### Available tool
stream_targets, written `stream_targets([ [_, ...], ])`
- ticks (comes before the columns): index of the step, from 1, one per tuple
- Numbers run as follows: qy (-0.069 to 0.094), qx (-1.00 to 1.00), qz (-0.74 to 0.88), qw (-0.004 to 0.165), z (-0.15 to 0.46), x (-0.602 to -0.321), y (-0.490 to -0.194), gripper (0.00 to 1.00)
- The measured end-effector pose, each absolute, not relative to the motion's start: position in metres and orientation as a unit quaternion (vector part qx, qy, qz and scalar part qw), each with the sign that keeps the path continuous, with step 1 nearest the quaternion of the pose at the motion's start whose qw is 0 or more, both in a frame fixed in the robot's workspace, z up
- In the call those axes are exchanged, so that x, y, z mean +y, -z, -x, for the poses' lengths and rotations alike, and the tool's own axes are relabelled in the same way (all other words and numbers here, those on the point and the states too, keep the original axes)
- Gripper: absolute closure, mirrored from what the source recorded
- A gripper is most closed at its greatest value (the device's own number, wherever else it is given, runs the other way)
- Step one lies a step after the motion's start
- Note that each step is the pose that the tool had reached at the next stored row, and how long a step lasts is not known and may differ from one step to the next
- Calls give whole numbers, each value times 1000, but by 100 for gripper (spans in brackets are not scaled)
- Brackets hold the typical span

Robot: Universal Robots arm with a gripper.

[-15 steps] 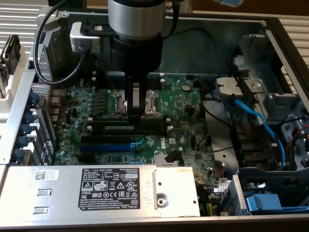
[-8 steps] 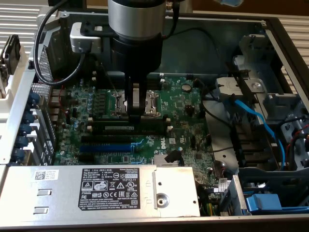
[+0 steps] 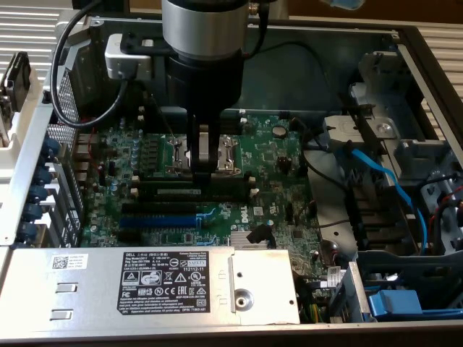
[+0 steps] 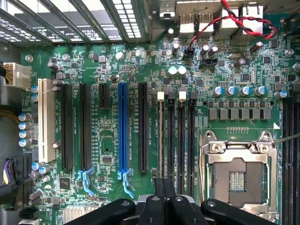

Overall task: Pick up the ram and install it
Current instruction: 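Press down the ram until it locks into place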

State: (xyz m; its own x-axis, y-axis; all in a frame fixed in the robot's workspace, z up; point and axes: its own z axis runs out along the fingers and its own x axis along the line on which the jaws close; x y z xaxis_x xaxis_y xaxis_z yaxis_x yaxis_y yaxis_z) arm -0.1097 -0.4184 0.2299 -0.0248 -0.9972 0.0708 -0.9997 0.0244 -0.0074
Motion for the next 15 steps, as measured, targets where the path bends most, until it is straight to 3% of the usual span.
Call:
stream_targets([
  [15,-27,-715,-698,23,110,-418,-228,90],
])
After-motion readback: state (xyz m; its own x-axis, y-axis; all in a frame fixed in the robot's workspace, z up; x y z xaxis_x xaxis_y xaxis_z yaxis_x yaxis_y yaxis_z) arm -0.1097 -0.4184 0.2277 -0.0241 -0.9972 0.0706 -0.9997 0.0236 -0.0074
